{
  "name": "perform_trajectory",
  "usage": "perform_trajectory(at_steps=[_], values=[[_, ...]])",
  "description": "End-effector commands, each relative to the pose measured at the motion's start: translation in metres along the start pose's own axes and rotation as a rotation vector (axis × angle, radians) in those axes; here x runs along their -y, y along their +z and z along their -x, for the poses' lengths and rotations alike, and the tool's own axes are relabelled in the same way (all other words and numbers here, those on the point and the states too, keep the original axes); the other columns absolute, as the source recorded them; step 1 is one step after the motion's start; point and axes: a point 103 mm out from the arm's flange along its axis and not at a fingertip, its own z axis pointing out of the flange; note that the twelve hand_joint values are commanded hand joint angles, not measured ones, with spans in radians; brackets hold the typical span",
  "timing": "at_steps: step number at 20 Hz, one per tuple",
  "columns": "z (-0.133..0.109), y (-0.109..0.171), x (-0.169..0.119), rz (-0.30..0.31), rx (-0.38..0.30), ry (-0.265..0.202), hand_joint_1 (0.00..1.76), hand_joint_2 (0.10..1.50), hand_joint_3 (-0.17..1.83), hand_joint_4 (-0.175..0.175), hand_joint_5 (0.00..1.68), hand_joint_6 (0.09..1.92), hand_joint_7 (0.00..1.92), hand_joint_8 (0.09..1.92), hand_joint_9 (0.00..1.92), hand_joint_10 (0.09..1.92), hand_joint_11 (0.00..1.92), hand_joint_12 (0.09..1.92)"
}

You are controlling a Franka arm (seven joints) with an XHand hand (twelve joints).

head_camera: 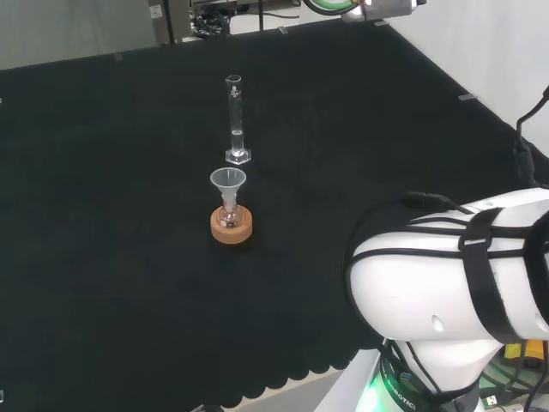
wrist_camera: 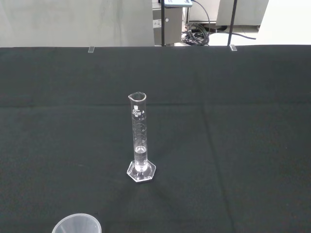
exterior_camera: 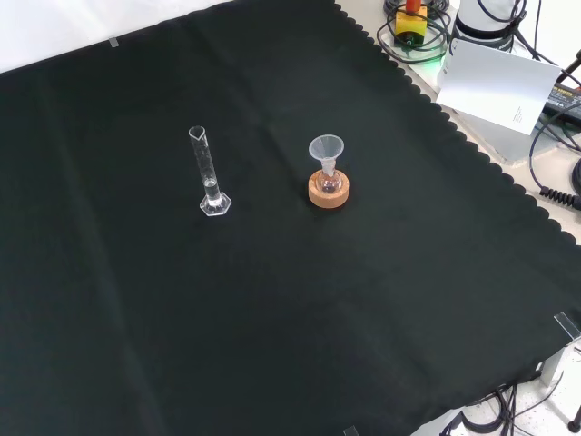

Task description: Pick up the graduated cylinder.

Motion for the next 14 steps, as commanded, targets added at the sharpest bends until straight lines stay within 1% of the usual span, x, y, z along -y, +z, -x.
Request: perform_trajectory(at_steps=[1,2,4,5,8,9,11,14], values=[[0.001,0.000,0.000,0.008,0.009,0.004,0.19,1.09,0.45,-0.039,0.25,0.09,0.03,0.58,0.50,0.09,0.10,1.39],[0.001,-0.001,-0.001,0.005,0.011,0.009,0.12,1.17,0.40,-0.035,0.24,0.09,0.02,0.56,0.47,0.09,0.09,1.38],[0.001,-0.002,-0.002,0.004,0.016,0.005,0.06,1.25,0.31,-0.031,0.24,0.09,0.02,0.54,0.44,0.09,0.08,1.38],[0.000,-0.002,-0.003,0.003,0.018,0.006,0.05,1.27,0.27,-0.031,0.24,0.09,0.02,0.53,0.40,0.15,0.08,1.38],[-0.001,-0.002,-0.005,-0.002,0.021,0.013,0.05,1.31,0.21,-0.030,0.24,0.09,0.02,0.53,0.27,0.47,0.08,1.38],[0.000,0.000,-0.007,-0.004,0.018,0.016,0.05,1.31,0.20,-0.030,0.24,0.09,0.02,0.53,0.24,0.54,0.08,1.38],[0.005,0.004,-0.010,-0.015,0.011,0.028,0.05,1.31,0.20,-0.030,0.24,0.09,0.01,0.54,0.20,0.62,0.08,1.38],[0.010,0.012,-0.018,-0.027,-0.008,0.045,0.06,1.31,0.19,-0.030,0.24,0.09,0.01,0.54,0.19,0.64,0.08,1.39]])
